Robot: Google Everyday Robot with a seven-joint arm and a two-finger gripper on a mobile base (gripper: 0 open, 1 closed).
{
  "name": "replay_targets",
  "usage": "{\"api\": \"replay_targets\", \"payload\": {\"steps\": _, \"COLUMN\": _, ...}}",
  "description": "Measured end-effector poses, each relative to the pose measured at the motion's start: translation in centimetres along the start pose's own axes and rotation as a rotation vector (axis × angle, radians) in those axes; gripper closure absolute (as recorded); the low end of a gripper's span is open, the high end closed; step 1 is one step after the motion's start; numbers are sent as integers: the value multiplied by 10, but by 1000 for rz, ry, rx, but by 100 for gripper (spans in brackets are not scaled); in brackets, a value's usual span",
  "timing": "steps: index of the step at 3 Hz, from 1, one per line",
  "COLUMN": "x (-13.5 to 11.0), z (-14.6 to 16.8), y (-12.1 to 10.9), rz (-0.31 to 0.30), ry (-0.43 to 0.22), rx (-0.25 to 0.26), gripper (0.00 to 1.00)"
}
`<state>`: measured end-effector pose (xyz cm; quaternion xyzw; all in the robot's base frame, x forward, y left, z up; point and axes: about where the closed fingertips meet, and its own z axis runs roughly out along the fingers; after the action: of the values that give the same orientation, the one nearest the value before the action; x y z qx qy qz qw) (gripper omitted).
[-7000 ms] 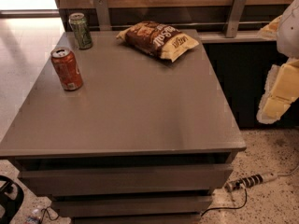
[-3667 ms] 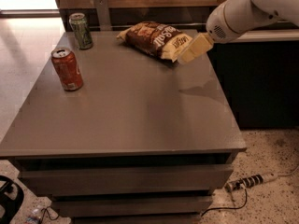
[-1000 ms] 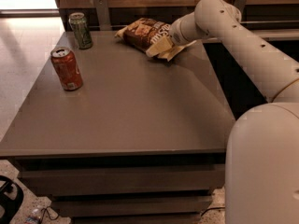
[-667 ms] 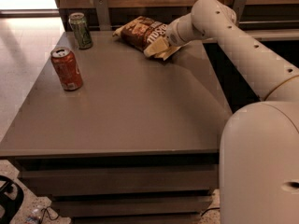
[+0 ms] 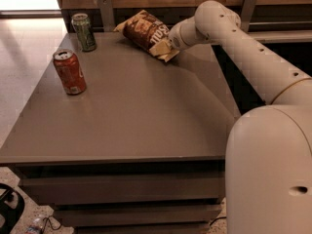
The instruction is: Pick brown chip bag
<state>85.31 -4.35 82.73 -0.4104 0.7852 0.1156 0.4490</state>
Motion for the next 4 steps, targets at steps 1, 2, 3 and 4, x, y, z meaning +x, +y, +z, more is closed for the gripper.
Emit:
{"api": "replay_targets", "payload": {"steps": 1, "x": -2, "z": -1, "y": 0, "rz": 0, "ry": 0, "rx": -1, "gripper": 85}}
{"api": "replay_targets", "payload": {"steps": 2, "x": -5, "z": -3, "y": -1, "rz": 0, "ry": 0, "rx": -1, "gripper": 100}}
{"api": "replay_targets", "payload": {"steps": 3, "x": -6, "z": -3, "y": -1, "rz": 0, "ry": 0, "rx": -1, "gripper": 100}}
{"api": "replay_targets", "payload": {"steps": 4, "x": -6, "z": -4, "y": -1, "rz": 0, "ry": 0, "rx": -1, "gripper": 100}}
